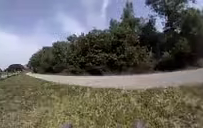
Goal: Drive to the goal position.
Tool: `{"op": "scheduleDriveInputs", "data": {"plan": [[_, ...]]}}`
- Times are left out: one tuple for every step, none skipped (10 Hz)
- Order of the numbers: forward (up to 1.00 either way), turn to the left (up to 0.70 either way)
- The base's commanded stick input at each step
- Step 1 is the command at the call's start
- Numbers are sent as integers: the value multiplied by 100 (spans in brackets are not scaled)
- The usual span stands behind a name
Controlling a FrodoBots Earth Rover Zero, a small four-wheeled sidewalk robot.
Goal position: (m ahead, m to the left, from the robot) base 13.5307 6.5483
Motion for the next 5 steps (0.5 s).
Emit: {"op": "scheduleDriveInputs", "data": {"plan": [[70, 0], [70, 0], [70, 0], [70, 0], [70, 0]]}}
